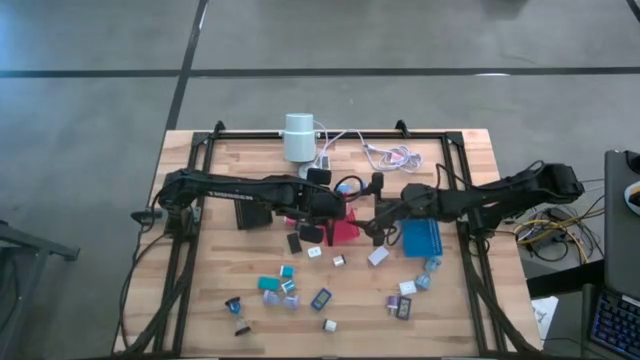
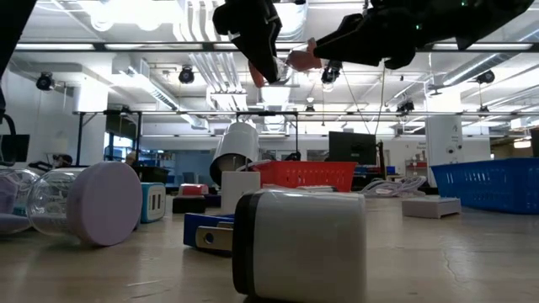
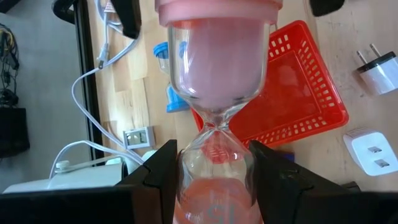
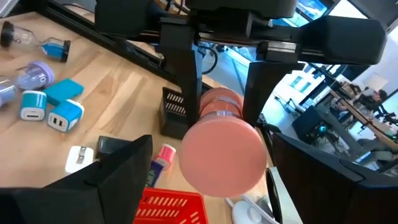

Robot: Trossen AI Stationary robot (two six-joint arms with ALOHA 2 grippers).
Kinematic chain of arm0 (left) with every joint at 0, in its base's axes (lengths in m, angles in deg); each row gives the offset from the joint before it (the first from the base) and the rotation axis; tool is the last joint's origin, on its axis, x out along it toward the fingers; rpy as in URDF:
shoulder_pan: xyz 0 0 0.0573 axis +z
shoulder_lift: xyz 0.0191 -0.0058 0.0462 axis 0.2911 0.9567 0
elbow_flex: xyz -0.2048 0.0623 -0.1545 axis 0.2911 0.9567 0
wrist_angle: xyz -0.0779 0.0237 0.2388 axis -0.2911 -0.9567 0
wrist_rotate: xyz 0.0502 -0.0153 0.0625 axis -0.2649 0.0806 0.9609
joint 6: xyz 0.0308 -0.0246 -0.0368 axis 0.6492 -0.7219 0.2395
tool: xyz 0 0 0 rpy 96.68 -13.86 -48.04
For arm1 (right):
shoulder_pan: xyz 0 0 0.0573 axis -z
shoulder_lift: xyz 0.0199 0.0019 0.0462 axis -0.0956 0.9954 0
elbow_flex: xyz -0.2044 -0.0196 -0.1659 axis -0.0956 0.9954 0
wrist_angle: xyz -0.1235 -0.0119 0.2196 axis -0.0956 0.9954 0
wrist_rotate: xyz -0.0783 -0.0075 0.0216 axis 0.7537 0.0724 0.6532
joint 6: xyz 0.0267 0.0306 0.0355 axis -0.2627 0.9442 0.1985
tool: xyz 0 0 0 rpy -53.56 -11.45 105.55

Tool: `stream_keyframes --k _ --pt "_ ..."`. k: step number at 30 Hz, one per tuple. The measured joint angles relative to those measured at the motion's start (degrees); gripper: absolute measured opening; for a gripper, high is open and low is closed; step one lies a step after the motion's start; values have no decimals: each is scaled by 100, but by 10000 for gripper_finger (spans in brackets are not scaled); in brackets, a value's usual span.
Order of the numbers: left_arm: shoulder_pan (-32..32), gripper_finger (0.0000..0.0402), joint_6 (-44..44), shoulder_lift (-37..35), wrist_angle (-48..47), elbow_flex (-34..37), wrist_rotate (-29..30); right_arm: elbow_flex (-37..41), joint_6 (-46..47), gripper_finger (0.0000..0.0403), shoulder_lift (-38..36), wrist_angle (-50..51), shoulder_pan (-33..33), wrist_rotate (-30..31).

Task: Pick & Place Office items
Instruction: Put the pink hourglass into the blue bin

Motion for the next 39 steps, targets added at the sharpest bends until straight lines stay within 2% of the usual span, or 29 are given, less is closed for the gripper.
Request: stream_keyframes --k 7,25,39 --pt "0 152 1 0 20 4 1 0 15 313 2 -48 6 2" --pt "0 152 151 0 68 4 2 7 164 250 2 -6 6 2" --pt "4 152 304 0 243 4 17 9 306 237 2 4 4 185"
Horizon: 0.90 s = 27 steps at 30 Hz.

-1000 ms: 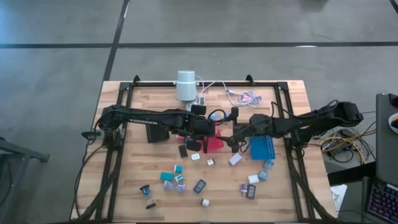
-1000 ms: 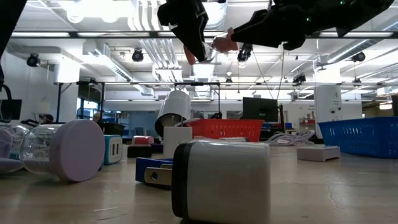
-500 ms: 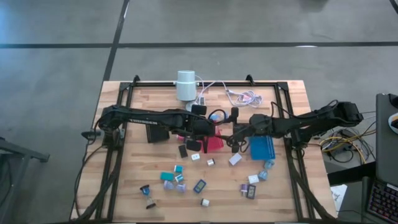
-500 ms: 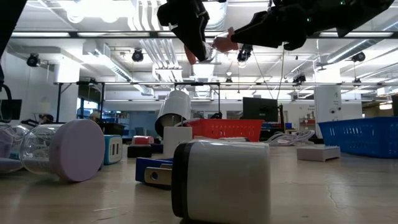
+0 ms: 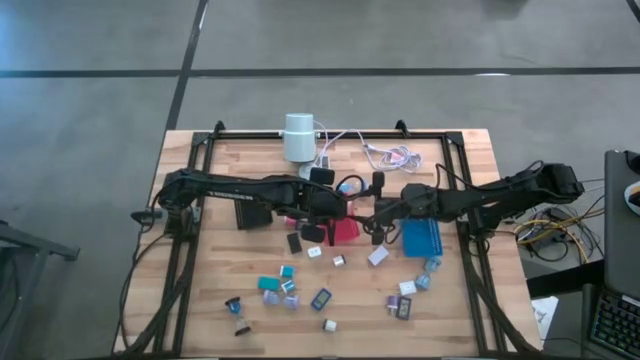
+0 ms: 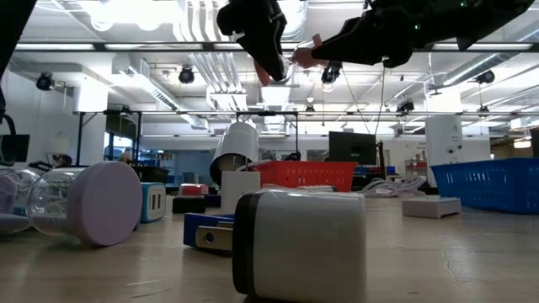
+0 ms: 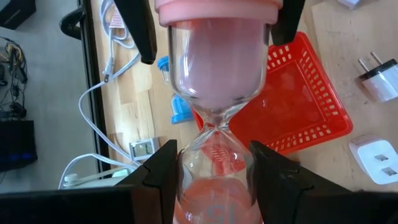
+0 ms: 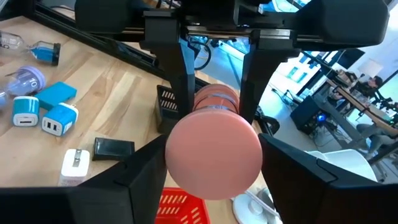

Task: Pick & Place Office items
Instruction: Put the pink hourglass into the blue bin

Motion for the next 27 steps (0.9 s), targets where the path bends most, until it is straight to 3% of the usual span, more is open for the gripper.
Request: stream_keyframes --k 9,22,27 --pt "0 152 -2 0 -7 4 0 0 -4 195 2 -2 0 -39" --pt "0 152 -13 -4 -9 9 -11 2 -2 195 7 -48 3 -87" --pt "0 152 -22 -7 -7 11 -20 0 49 256 7 -149 -2 -92"
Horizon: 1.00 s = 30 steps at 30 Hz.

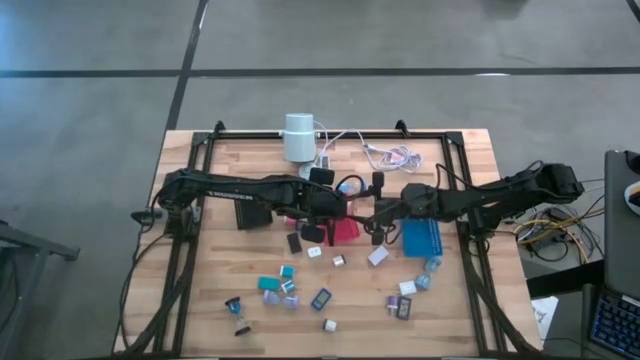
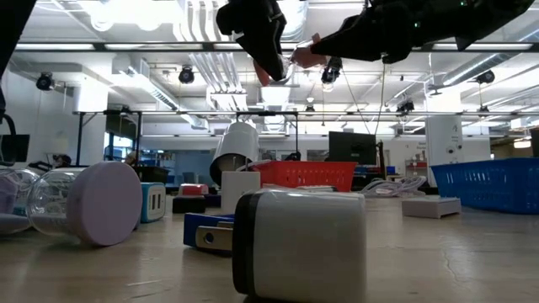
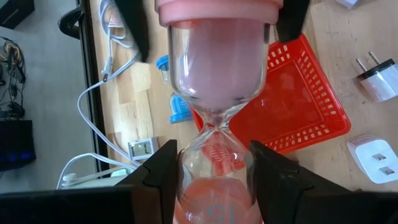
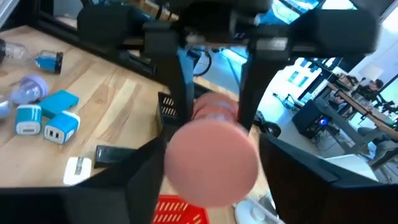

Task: Pick & Place Office items
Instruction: Put the pink hourglass into the blue bin

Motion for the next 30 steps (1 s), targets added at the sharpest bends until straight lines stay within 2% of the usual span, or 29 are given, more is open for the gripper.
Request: stream_keyframes --k 3,7,14,22,30 --pt "0 152 0 0 0 0 -1 0 39 291 0 -27 0 -2" --pt "0 152 -6 0 2 0 1 0 36 298 0 2 -7 -2" --pt "0 152 -12 0 2 0 1 0 14 267 0 -19 -9 -2" --pt "0 152 -17 0 3 55 7 1 -3 195 103 -67 -9 -13" --pt "0 162 5 1 -3 101 19 -36 -47 195 205 -89 -9 -71"
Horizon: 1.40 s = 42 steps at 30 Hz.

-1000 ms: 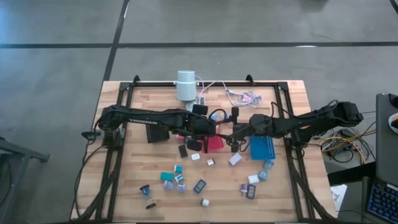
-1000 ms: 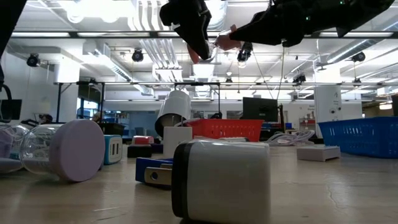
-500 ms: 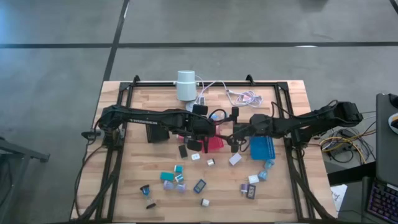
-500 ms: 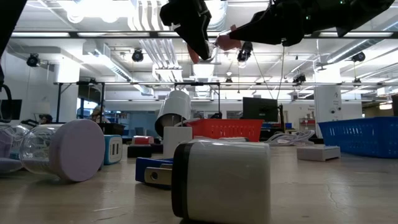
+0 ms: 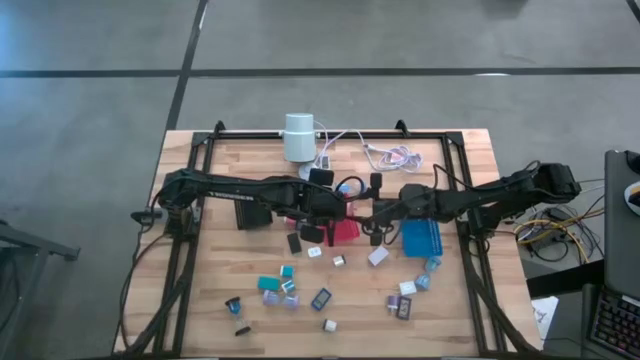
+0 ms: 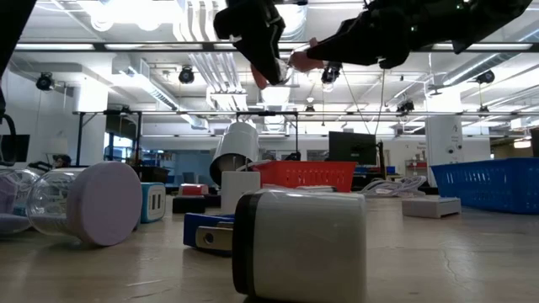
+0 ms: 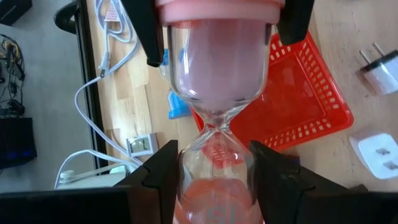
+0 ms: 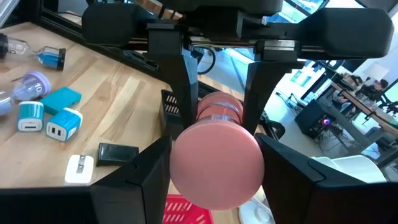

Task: Pick & Place Office items
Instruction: Put the pink hourglass into the blue bin

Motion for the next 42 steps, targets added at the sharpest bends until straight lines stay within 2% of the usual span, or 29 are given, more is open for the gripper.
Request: stream_keyframes --k 8,12,15,18,21,24,29,33,37,42 --pt "-125 236 -122 -288 -18 -9 -16 -11 74 195 -22 24 -1 -45" --pt "-208 256 -319 -526 -182 -9 -53 -11 131 195 -26 29 -2 -45" --pt "-232 258 -446 -863 -390 37 -598 -11 172 195 -26 59 -2 -47" --pt "-228 251 -425 -1458 -169 519 -1477 -11 190 195 -26 84 -4 -67" --pt "-225 233 -243 -2385 478 1413 -2190 -11 211 195 -28 103 -4 -91" --pt "-170 207 -457 -3539 1529 2628 -2309 -11 271 195 -31 83 -2 -91" --pt "-127 149 -751 -5499 4610 5329 -2271 -10 303 195 -33 66 -2 -91" --pt "-66 85 -1186 -6650 6667 7124 -2216 -8 302 195 -33 68 -2 -91" --pt "-68 15 -1296 -7467 7561 8212 -2136 -6 302 195 -33 68 -2 -91" --pt "-63 8 -1288 -8291 7754 8993 -2133 -6 301 195 -35 91 -2 -91"
